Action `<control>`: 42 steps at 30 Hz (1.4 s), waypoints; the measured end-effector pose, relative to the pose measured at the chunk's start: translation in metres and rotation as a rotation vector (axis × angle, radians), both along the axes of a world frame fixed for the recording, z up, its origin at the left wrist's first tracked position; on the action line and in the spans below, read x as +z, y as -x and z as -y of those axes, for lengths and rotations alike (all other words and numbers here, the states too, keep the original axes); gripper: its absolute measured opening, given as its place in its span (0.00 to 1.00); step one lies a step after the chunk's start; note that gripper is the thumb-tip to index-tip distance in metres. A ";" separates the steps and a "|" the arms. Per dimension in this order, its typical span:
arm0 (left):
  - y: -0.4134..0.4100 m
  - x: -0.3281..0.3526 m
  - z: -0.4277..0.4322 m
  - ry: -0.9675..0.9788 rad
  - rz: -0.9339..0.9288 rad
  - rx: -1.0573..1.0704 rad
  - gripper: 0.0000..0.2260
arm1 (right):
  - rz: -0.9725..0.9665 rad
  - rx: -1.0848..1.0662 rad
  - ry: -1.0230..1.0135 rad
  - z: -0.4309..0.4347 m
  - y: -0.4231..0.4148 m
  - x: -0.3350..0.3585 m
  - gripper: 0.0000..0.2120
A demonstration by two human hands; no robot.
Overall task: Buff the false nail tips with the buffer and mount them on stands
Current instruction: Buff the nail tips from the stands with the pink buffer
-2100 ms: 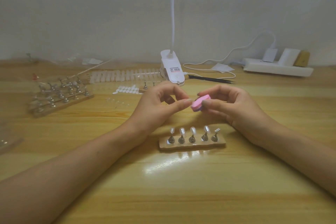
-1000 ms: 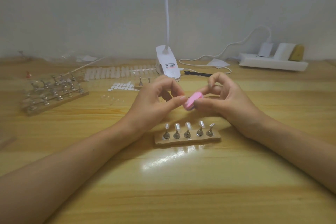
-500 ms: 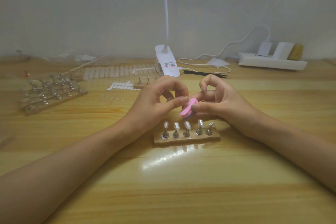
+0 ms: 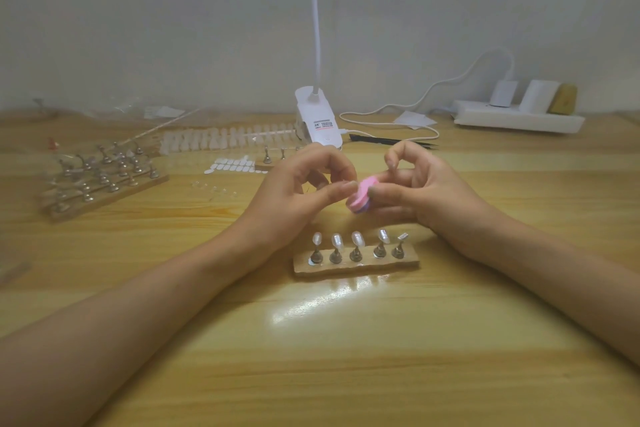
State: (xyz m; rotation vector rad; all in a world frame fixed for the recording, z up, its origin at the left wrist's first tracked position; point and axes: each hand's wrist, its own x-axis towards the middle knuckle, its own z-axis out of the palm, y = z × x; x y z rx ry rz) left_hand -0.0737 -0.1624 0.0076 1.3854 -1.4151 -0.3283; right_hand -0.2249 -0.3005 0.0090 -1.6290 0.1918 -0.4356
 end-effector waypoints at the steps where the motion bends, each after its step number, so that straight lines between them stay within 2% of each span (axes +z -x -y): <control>1: 0.000 0.000 0.000 0.000 -0.002 0.000 0.04 | 0.005 -0.009 0.002 0.000 0.000 0.000 0.18; 4: 0.000 0.001 0.000 -0.001 0.018 0.000 0.04 | -0.015 0.037 0.030 -0.001 0.000 0.001 0.18; 7: 0.000 0.001 0.000 -0.005 0.000 0.006 0.04 | 0.016 -0.024 -0.021 0.000 0.001 0.001 0.19; 10: 0.001 0.001 0.000 -0.008 0.026 0.001 0.03 | -0.020 0.035 0.018 -0.001 0.000 0.001 0.19; 14: 0.002 0.002 -0.001 -0.001 0.017 0.000 0.02 | 0.040 -0.044 -0.065 0.003 0.000 -0.001 0.18; 17: 0.004 0.002 -0.002 -0.005 0.051 -0.021 0.02 | 0.015 0.014 -0.054 0.005 0.001 0.001 0.17; 23: 0.002 0.002 -0.001 -0.018 -0.005 -0.002 0.03 | -0.033 0.078 -0.018 0.003 0.001 0.001 0.19; 27: 0.001 0.001 -0.001 -0.024 -0.007 -0.004 0.04 | -0.003 0.007 -0.042 0.002 0.001 0.001 0.19; 42: 0.000 0.000 0.000 0.000 0.055 -0.009 0.03 | -0.049 0.037 0.002 0.000 0.000 0.002 0.18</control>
